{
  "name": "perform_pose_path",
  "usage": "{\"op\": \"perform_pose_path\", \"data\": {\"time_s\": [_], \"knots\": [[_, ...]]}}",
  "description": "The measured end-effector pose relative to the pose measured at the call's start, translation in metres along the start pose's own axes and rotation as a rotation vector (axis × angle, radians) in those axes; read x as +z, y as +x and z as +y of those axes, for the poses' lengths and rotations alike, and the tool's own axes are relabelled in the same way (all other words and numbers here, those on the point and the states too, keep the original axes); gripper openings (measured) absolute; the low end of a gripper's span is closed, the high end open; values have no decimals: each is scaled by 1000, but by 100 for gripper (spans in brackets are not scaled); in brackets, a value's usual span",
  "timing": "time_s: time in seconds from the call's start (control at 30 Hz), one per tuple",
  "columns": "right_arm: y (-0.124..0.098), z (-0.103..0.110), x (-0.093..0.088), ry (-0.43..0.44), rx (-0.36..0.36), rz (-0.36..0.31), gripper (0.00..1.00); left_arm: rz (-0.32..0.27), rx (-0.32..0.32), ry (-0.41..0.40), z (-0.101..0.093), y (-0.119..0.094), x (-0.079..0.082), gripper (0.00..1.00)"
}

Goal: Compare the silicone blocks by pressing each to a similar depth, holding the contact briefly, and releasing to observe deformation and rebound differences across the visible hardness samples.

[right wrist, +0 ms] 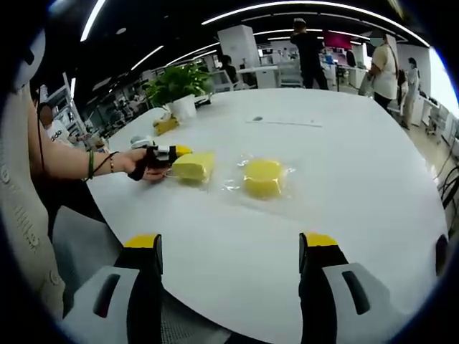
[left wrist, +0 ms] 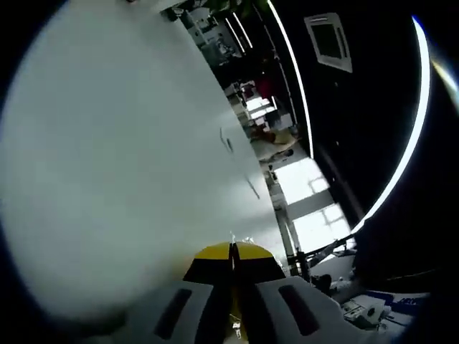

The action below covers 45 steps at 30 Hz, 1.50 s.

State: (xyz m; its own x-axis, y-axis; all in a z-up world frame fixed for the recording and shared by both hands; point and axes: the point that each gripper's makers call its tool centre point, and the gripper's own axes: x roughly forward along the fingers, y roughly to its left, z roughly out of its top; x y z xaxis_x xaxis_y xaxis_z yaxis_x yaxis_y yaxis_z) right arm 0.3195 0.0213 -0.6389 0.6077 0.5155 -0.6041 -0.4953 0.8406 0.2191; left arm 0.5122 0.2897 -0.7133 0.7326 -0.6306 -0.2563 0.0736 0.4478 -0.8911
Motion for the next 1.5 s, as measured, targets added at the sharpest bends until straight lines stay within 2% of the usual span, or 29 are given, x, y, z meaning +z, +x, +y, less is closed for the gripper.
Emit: {"op": "perform_pose_path", "data": {"time_s": [0.17, 0.27, 0.37, 0.43, 0.53, 0.57, 0.67, 0.77, 0.93, 1.13, 1.27, 1.33, 1.5], "knots": [[-1, 2, 2, -3, 5, -9, 72, 54, 56, 146, -9, 3, 5, 0], [-2, 4, 3, -5, 8, -18, 72, 91, 84, 328, -19, 5, 7, 0], [-4, 5, 3, -8, 9, -27, 72, 105, 87, 483, -32, 6, 7, 0], [-5, 7, 3, -6, 11, -32, 72, 103, 66, 548, -45, 5, 4, 0], [-7, 9, 2, -10, 16, -38, 72, 117, 73, 622, -56, 2, 1, 0], [-8, 10, 3, -11, 17, -40, 72, 113, 73, 598, -61, 1, 1, 0], [-12, 10, 3, -18, 16, -50, 71, 101, 58, 600, -69, -1, 1, 0], [-17, 12, 4, -29, 15, -54, 71, 97, 59, 691, -75, -2, 0, 0], [-25, 13, 5, -37, 11, -70, 71, 97, 38, 730, -91, -8, -8, 0], [-30, 19, 7, -47, 14, -90, 71, 95, 28, 846, -109, -16, -21, 0], [-33, 22, 8, -58, 14, -100, 71, 105, 2, 869, -124, -22, -30, 0], [-35, 25, 9, -64, 18, -105, 71, 105, 2, 914, -128, -25, -31, 0], [-40, 28, 11, -78, 19, -116, 71, 115, -6, 927, -133, -34, -34, 0]]}}
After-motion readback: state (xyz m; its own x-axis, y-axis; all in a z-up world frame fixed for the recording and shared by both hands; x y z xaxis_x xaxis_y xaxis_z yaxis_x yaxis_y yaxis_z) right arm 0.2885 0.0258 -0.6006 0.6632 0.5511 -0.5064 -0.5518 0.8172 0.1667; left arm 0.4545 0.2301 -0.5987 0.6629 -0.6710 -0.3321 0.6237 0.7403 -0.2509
